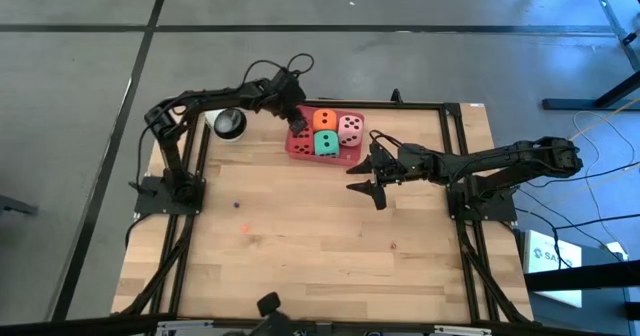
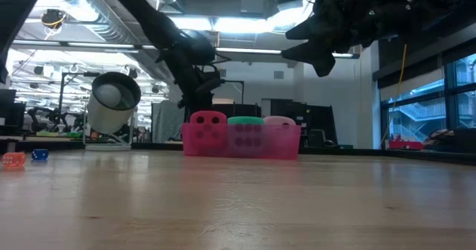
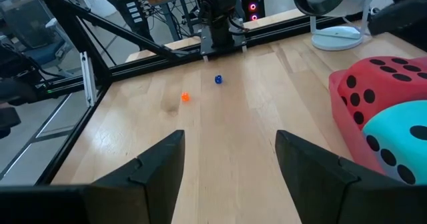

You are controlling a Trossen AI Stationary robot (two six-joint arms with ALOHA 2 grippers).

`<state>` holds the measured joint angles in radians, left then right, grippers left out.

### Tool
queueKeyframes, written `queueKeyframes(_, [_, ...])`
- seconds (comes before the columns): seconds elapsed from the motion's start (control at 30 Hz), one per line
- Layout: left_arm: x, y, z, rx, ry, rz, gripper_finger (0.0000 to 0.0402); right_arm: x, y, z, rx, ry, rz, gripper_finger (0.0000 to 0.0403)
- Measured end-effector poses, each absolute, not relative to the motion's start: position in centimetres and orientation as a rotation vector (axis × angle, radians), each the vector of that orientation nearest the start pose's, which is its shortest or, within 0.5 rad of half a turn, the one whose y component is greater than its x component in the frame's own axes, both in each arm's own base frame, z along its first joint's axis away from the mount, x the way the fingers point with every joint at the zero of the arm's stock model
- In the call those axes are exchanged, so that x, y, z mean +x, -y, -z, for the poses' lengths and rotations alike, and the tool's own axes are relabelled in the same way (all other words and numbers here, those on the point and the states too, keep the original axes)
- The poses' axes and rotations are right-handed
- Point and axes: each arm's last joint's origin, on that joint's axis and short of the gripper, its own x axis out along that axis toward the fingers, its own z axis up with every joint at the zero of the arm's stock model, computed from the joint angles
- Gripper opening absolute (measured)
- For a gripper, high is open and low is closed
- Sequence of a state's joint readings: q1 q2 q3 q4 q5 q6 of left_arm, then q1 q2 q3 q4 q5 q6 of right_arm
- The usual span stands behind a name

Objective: Pick & Place Dice
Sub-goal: Put the green die into the pink bin

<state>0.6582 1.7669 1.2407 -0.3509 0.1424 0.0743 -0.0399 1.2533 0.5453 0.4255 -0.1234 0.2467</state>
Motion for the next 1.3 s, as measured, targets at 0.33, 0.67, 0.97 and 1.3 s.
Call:
queueKeyframes(0.33, [31.3, -23.7, -21.1, -0.277, -0.902, -0.432, 0.0025, 25.5, 0.7, -21.3, 0.269, -0.293, -0.047, 0.0235])
queueKeyframes(0.67, [31.7, -23.9, -19.2, -0.281, -0.965, -0.427, 0.0028, 25.5, 0.7, -21.3, 0.268, -0.298, -0.047, 0.0235])
queueKeyframes(0.97, [31.7, -23.9, -19.2, -0.270, -0.966, -0.422, 0.0033, 25.5, 0.7, -21.3, 0.264, -0.298, -0.047, 0.0235])
queueKeyframes(1.3, [32.0, -24.2, -19.5, -0.252, -0.920, -0.431, 0.0084, 25.5, 0.7, -21.3, 0.260, -0.298, -0.045, 0.0235])
